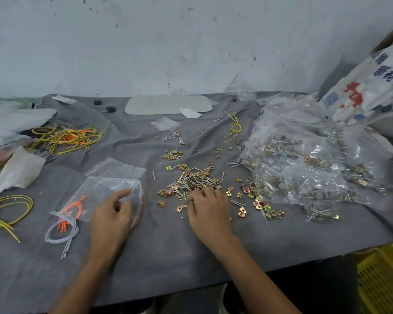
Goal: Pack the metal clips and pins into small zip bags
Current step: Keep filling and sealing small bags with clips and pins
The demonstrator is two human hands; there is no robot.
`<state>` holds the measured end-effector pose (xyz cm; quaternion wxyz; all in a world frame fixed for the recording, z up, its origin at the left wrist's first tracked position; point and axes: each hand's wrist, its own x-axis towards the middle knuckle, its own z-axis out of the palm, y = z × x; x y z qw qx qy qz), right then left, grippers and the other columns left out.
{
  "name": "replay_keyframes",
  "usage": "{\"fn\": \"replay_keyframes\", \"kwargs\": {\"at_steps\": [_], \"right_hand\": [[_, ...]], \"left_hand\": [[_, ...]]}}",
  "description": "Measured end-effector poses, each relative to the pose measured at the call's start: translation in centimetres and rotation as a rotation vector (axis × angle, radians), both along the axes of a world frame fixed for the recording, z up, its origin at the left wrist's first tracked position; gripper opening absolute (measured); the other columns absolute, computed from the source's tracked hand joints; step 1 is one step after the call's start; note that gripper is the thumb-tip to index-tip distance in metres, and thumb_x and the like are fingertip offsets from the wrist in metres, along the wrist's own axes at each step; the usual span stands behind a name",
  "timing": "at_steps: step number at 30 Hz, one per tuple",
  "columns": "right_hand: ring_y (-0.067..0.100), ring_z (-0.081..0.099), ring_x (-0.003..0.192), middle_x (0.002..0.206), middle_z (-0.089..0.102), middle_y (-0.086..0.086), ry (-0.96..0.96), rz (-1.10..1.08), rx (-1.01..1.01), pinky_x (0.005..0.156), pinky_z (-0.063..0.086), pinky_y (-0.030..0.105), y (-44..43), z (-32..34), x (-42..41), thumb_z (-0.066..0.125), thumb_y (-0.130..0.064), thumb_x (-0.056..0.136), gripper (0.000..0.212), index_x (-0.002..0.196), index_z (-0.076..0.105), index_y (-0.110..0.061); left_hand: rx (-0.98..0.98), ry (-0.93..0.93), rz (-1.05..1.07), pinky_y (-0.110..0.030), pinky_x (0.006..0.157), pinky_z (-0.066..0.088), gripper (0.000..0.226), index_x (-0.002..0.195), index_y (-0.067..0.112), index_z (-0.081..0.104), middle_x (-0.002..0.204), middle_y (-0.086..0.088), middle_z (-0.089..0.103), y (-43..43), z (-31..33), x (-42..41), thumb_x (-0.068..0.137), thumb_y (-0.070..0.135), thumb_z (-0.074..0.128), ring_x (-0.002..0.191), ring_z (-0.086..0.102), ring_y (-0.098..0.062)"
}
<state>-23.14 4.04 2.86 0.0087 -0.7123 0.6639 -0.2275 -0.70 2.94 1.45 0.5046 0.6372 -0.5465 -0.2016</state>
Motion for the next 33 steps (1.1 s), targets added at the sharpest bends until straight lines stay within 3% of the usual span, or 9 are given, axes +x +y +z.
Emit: {"fn": "replay_keyframes", "kwargs": {"at_steps": [7,12,18,22,26,33], "right_hand": [[0.018,0.051,0.103,0.109,0.059,-0.005,-0.021,0.065,-0.046,0.092,0.039,0.034,1.0,-0.2,-0.8,0.05,-0.032,0.1,0.02,0.109,0.066,-0.026],[0.02,0.049,0.109,0.117,0.057,-0.004,0.039,0.05,-0.009,0.094,0.036,0.035,0.5,0.0,-0.6,0.04,-0.033,0.104,0.025,0.116,0.061,-0.025],[0.023,0.048,0.113,0.123,0.055,-0.002,0.075,0.07,0.045,0.096,0.037,0.038,0.1,0.3,-0.5,0.042,-0.034,0.104,0.023,0.117,0.057,-0.023],[0.025,0.046,0.115,0.127,0.052,0.004,0.108,0.037,0.068,0.097,0.036,0.039,-0.4,0.2,0.2,0.044,-0.026,0.103,0.023,0.123,0.052,-0.017],[0.026,0.045,0.113,0.127,0.051,0.007,0.125,0.012,0.077,0.097,0.035,0.039,-0.8,0.1,1.0,0.043,-0.021,0.102,0.02,0.121,0.048,-0.014],[0.023,0.046,0.092,0.102,0.058,0.002,-0.085,0.093,-0.067,0.084,0.036,0.037,-0.1,1.3,3.5,0.041,-0.014,0.102,0.009,0.103,0.05,-0.017]], "left_hand": [[-0.005,-0.004,0.006,-0.03,0.052,0.038,0.045,0.115,0.024,0.072,0.051,0.001,0.05,-0.1,-0.2,0.1,0.079,0.033,0.046,0.046,0.042,-0.013],[-0.002,-0.016,0.005,-0.024,0.049,0.037,0.044,0.114,0.023,0.072,0.052,-0.001,0.052,-0.1,0.0,0.1,0.079,0.034,0.046,0.045,0.042,-0.008],[-0.001,-0.012,0.003,-0.021,0.049,0.037,0.043,0.112,0.024,0.073,0.054,-0.002,0.054,0.1,0.3,-0.2,0.079,0.033,0.047,0.045,0.044,-0.007],[0.018,-0.006,0.008,-0.034,0.054,0.042,0.043,0.111,0.026,0.073,0.055,-0.004,0.055,0.1,0.3,-0.1,0.078,0.034,0.047,0.048,0.045,-0.013],[0.017,-0.011,0.021,-0.036,0.055,0.042,0.043,0.111,0.026,0.073,0.057,-0.008,0.059,0.0,0.2,-0.1,0.078,0.033,0.047,0.049,0.048,-0.016],[0.019,-0.004,0.02,-0.034,0.053,0.041,0.042,0.11,0.026,0.073,0.057,-0.008,0.057,-0.1,0.1,-0.1,0.078,0.033,0.047,0.047,0.044,-0.01]]}}
